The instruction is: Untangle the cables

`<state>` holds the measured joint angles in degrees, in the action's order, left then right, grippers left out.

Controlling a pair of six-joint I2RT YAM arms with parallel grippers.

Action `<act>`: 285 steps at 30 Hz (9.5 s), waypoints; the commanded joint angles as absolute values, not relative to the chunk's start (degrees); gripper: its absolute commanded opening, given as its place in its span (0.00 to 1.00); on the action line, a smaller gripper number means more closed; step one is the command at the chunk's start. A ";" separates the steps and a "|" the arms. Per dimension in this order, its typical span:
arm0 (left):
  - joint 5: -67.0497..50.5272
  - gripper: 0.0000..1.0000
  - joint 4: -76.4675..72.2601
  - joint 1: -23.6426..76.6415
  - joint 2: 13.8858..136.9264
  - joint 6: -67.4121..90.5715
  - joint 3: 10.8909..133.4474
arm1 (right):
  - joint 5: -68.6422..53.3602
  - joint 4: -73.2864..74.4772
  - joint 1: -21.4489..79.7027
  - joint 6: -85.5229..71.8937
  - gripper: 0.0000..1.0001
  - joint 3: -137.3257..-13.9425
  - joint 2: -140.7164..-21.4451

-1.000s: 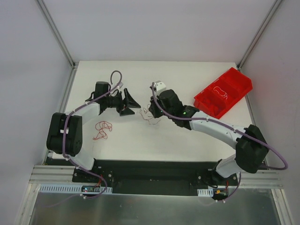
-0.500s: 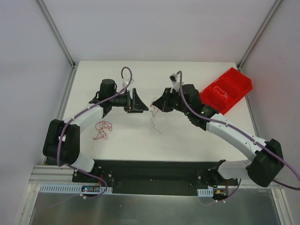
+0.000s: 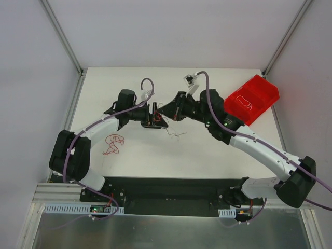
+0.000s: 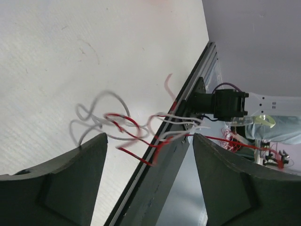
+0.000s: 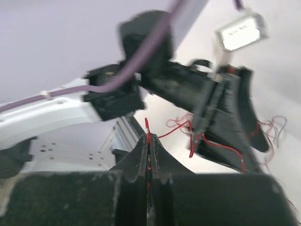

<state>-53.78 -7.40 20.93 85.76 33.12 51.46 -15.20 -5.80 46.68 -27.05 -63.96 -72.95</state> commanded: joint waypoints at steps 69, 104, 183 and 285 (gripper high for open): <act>-30.67 0.50 2.99 25.04 80.06 39.81 44.21 | -3.69 3.52 42.10 -17.76 0.00 -52.82 -51.59; -27.33 0.33 -11.25 33.31 96.94 62.75 46.76 | -5.36 2.29 41.92 -18.63 0.00 -52.65 -51.24; -30.49 0.64 10.31 28.90 65.83 18.71 54.68 | -33.84 16.79 15.29 -11.69 0.00 -58.18 -45.88; -14.94 0.00 7.82 32.61 95.19 28.04 47.37 | 53.03 40.97 21.45 6.94 0.00 -75.07 -31.99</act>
<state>-18.90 0.69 33.06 96.71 30.41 48.03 54.68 46.22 21.39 1.85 -75.75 -31.00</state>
